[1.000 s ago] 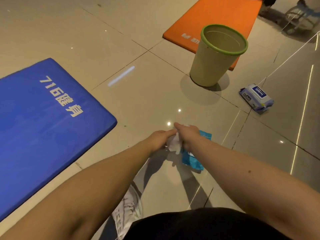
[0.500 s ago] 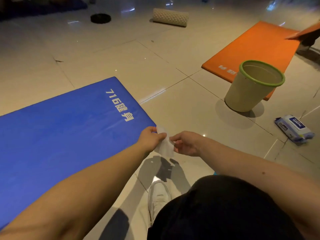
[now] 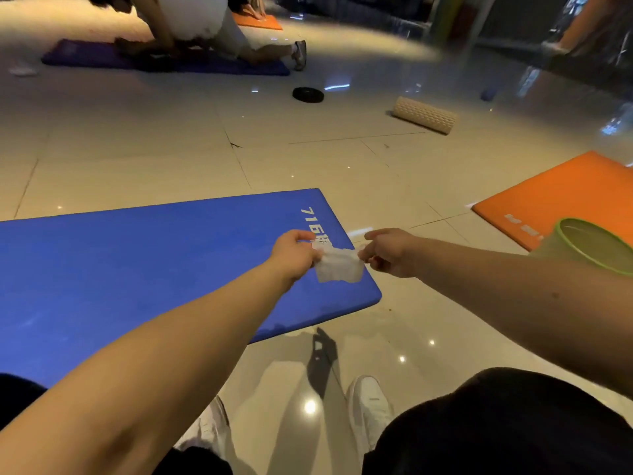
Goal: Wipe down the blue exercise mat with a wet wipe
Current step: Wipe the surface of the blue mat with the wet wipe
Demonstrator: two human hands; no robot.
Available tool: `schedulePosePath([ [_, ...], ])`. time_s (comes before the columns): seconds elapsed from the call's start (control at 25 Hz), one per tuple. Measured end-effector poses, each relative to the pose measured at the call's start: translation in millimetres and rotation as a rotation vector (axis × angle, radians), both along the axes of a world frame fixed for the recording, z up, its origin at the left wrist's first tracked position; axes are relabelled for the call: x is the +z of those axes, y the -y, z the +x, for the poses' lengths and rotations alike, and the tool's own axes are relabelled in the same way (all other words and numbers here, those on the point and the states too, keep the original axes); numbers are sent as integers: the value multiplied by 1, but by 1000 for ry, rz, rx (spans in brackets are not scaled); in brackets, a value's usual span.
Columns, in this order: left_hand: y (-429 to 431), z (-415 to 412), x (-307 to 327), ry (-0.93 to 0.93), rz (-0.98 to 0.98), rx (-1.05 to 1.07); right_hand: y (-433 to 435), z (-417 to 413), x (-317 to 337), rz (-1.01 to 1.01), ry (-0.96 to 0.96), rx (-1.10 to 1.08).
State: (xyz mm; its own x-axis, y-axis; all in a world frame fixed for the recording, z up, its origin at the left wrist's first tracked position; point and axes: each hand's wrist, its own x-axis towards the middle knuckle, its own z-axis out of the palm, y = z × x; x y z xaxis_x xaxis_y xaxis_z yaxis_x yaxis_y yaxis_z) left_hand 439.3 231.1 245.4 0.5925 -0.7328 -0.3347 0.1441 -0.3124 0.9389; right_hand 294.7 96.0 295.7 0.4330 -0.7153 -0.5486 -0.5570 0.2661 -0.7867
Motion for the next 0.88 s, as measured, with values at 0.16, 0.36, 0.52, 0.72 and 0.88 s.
schedulePosePath([
  [0.16, 5, 22, 3, 166, 16, -25, 13, 28, -5, -68, 23, 28],
  [0.36, 50, 39, -36, 452, 190, -288, 44, 43, -74, -62, 12, 197],
  [0.52, 94, 45, -90, 621, 382, -465, 67, 39, -138, -391, -254, 628],
  [0.72, 129, 38, -156, 500, 483, -492, 85, 34, -197, -349, -149, 713],
  [0.88, 144, 30, -190, 385, 450, -370, 97, 33, -229, -56, -66, 349],
])
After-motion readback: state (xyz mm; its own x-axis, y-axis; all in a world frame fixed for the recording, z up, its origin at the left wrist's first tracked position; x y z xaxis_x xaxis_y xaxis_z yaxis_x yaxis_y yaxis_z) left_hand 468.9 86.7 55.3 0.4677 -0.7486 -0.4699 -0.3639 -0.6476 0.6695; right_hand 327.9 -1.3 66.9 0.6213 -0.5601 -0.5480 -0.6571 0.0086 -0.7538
